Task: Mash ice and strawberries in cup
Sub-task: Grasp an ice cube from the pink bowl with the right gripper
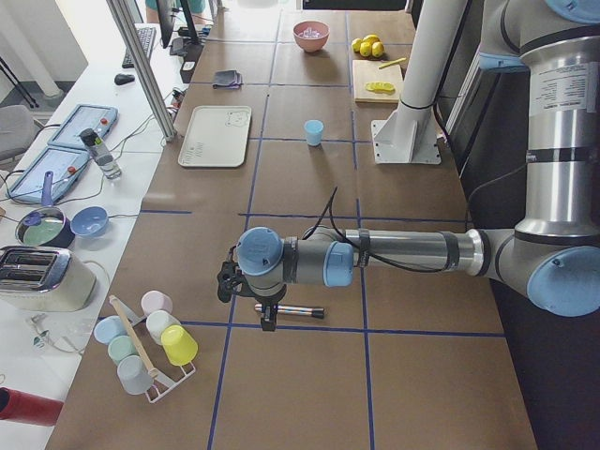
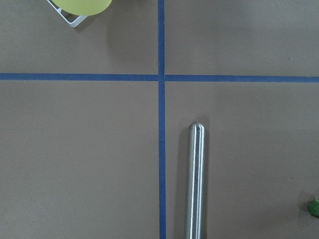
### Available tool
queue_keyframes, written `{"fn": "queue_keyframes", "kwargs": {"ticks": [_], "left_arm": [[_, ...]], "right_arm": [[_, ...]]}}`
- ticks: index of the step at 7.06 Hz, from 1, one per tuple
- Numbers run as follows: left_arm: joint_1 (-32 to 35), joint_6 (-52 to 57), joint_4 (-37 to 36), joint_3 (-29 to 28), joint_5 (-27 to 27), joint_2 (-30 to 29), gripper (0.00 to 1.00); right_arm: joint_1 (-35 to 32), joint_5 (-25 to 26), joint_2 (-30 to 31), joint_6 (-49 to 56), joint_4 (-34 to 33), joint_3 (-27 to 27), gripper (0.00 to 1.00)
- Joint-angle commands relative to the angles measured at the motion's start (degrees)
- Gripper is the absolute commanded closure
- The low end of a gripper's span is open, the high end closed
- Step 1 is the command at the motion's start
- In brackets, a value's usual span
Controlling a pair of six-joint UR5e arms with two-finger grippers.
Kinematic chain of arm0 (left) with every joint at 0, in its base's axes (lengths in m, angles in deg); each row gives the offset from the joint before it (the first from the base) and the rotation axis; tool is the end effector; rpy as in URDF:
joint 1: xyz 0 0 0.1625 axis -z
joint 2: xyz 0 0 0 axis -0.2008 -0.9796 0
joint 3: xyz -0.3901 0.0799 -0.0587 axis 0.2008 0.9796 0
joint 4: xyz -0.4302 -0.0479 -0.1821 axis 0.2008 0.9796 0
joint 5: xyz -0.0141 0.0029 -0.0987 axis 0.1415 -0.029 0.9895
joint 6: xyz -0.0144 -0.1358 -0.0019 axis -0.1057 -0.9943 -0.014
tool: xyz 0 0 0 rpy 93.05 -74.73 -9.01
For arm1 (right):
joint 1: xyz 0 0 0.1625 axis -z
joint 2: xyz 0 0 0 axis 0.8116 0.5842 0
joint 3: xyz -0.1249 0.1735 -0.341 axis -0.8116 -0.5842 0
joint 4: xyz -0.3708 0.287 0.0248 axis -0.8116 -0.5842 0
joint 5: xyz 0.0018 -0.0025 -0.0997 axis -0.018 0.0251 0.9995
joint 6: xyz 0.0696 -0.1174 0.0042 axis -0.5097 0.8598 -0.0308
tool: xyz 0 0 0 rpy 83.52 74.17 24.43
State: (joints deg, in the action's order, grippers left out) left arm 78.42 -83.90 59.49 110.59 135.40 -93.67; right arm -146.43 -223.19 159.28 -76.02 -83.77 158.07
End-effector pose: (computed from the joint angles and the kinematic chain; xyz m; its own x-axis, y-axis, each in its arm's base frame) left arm -0.0273 -0.5199 0.6428 0.6296 0.0124 -0.7768 0.0098 0.9997 0.0239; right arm 0.0496 -0.4779 0.6698 0.6672 -0.0351 0.7441 -0.0563 0.9936 0.0974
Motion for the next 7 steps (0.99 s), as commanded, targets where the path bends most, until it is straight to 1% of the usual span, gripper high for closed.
{"fn": "queue_keyframes", "kwargs": {"ticks": [1, 2, 3, 4, 5, 6, 7], "left_arm": [[0.00, 0.00, 0.12, 0.06, 0.00, 0.12, 0.00], [0.00, 0.00, 0.12, 0.06, 0.00, 0.12, 0.00], [0.00, 0.00, 0.55, 0.15, 0.00, 0.56, 0.00], [0.00, 0.00, 0.55, 0.84, 0.00, 1.00, 0.00], [0.00, 0.00, 0.55, 0.94, 0.00, 1.09, 0.00], [0.00, 0.00, 0.64, 1.03, 0.00, 1.44, 0.00], [0.00, 0.09, 0.64, 1.03, 0.00, 1.53, 0.00]], "right_arm": [[0.07, 0.11, -0.12, -0.16, -0.51, 0.29, 0.00], [0.07, 0.02, -1.51, -0.24, -0.61, 0.11, 0.00], [0.16, -0.50, -0.83, -0.16, 1.05, -3.19, 0.00], [0.16, 0.01, 0.31, -0.16, 7.76, -3.58, 0.00], [1.46, -0.07, 0.41, -0.24, 9.13, -3.32, 0.00], [4.96, -0.16, 1.28, -0.51, 9.06, -0.97, 0.00], [9.69, -0.16, 2.33, -6.34, 9.06, 1.93, 0.01]]}}
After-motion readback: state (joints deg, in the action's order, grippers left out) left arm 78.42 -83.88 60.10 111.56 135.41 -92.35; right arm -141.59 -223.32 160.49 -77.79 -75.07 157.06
